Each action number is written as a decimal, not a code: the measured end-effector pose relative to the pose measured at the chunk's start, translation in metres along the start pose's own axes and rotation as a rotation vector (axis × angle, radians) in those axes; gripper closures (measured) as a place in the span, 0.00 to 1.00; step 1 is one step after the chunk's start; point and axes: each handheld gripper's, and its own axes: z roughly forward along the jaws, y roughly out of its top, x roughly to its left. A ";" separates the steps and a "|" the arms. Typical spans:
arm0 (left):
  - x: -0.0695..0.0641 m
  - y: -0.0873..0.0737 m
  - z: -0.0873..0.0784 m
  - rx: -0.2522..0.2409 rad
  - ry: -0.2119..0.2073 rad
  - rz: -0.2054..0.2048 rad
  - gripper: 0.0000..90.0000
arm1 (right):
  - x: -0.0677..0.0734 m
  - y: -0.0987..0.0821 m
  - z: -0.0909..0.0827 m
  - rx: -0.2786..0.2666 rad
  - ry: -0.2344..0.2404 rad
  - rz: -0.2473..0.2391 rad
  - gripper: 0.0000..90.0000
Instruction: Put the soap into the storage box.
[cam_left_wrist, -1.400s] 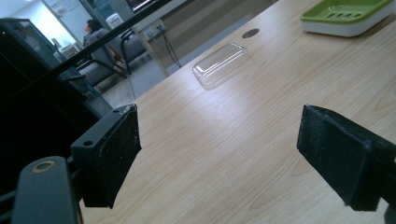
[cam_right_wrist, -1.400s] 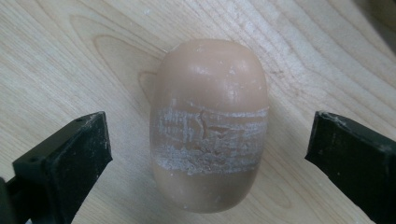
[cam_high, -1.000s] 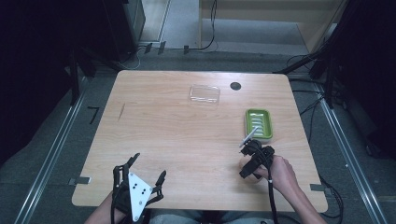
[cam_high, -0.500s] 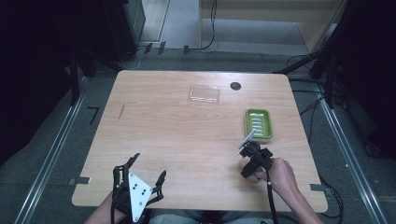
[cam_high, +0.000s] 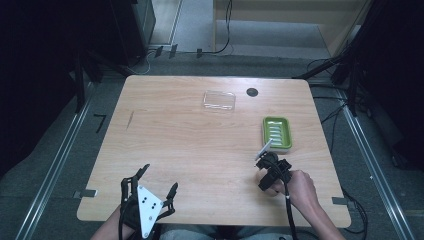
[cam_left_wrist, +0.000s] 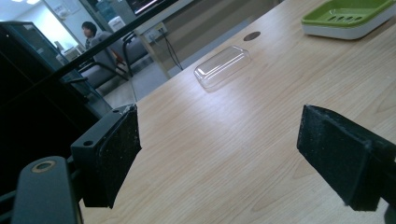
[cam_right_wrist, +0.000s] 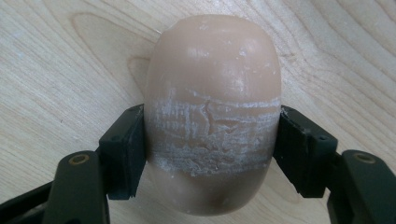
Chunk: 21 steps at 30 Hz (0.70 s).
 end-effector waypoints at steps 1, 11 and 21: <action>0.000 0.000 0.000 -0.001 0.000 -0.001 0.16 | 0.000 0.000 0.000 0.002 0.000 0.003 0.36; 0.000 0.000 0.000 -0.002 0.000 0.003 0.16 | 0.001 0.000 0.000 0.007 -0.005 -0.019 0.37; 0.000 0.000 0.000 -0.003 -0.001 0.005 0.16 | -0.001 0.000 -0.004 0.012 -0.007 -0.023 0.37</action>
